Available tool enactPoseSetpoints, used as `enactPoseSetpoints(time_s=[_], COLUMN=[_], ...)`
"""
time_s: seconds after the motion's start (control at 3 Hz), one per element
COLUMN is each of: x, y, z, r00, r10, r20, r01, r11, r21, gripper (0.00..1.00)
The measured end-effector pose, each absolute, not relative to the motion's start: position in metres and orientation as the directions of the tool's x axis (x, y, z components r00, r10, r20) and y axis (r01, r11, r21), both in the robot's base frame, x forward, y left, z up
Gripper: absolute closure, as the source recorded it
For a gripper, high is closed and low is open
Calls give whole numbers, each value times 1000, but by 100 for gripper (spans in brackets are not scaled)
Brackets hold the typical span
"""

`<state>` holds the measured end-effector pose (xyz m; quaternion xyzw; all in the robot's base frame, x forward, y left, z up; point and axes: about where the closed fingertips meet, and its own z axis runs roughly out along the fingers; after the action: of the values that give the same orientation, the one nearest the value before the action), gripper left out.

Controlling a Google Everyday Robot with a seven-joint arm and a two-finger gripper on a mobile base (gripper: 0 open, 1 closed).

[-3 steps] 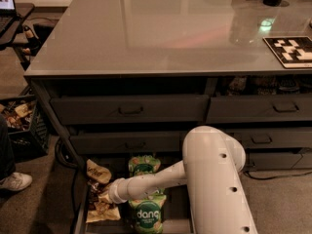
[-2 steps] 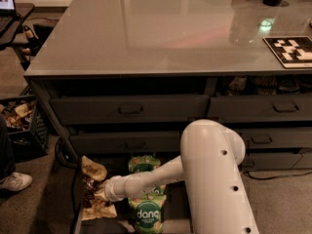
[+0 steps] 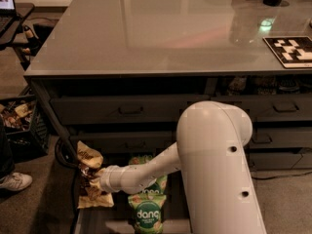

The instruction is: Pick brown chip bag from bottom drawer and place on counter

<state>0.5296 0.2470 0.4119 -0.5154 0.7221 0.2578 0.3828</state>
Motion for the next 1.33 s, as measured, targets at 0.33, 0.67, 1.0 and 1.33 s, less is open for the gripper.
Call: enactPoseSetpoints(time_s=[0.33, 0.67, 1.0, 1.33], x=[530, 531, 537, 549], y=[247, 237, 213, 197], z=[412, 438, 485, 541], r00=[-176, -147, -101, -47], r10=[-547, -537, -527, -537], r20=[-818, -831, -844, -842], r01=[-942, -930, -896, -852], r11=[336, 361, 417, 462], r21=[-22, -70, -153, -247], gripper=[100, 100, 100, 100])
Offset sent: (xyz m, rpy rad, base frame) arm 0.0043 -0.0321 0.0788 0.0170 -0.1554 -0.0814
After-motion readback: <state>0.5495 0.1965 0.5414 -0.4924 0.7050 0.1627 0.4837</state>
